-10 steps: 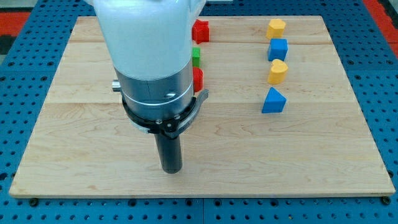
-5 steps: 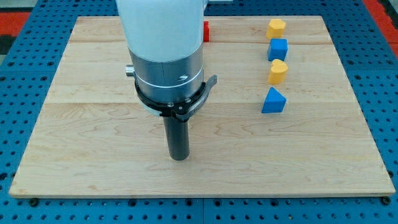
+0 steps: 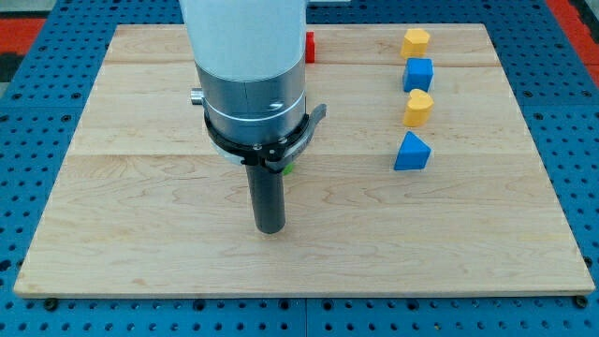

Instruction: Move the heart to the right of the red circle

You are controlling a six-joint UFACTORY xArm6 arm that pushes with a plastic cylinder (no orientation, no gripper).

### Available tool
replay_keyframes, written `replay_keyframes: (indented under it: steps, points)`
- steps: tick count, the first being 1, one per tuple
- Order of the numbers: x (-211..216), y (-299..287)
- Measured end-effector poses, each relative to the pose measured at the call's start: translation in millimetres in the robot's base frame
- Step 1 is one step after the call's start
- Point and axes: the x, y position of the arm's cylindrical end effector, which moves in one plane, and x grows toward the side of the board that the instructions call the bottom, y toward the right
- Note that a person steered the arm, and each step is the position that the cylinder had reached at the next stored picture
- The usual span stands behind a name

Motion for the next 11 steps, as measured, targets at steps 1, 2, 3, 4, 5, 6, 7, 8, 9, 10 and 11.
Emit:
replay_keyframes:
  steps: [1, 2, 3, 4, 5, 6, 7, 8, 9, 10, 11]
  points:
    - [-1, 0]
    - [-6, 0]
    - [-10, 0]
    - [-12, 20]
    - [-12, 45]
    - [24, 51]
    - [35, 102]
    - [5, 221]
    - [-26, 294]
    - [-110, 291]
    - [-169, 264]
